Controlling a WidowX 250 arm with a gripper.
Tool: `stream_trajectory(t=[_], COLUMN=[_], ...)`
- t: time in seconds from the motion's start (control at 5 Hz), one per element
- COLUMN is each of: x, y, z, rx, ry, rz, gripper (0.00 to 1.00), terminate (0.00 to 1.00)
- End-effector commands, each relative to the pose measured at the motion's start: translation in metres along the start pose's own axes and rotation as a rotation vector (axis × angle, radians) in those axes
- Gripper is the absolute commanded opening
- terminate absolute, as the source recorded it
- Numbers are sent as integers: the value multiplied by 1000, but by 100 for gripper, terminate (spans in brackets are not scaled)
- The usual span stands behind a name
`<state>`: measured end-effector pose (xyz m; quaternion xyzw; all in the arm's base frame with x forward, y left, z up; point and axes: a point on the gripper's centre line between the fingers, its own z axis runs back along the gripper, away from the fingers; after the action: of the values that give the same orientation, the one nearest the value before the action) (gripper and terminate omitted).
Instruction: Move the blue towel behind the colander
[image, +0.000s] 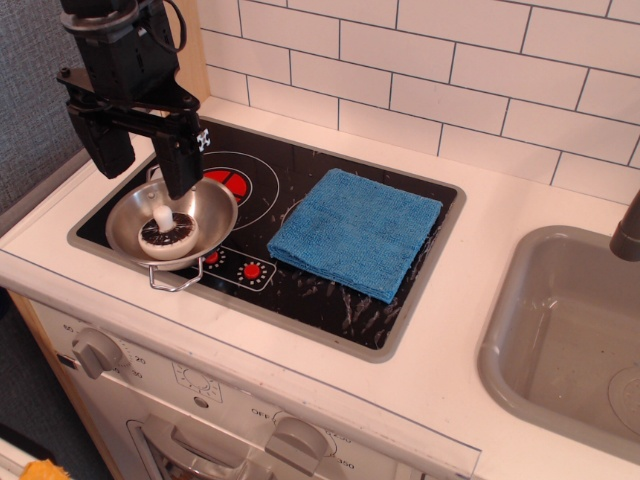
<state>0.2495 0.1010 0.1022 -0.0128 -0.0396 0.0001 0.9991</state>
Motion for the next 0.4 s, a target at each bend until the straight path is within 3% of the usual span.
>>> stream_trajectory(t=[0.0,0.2], x=[0,14], y=[0,-14], z=[0,-8], rx=[0,-3], ry=[0,10], rz=[0,10], gripper=[100,100], terminate=[0,0])
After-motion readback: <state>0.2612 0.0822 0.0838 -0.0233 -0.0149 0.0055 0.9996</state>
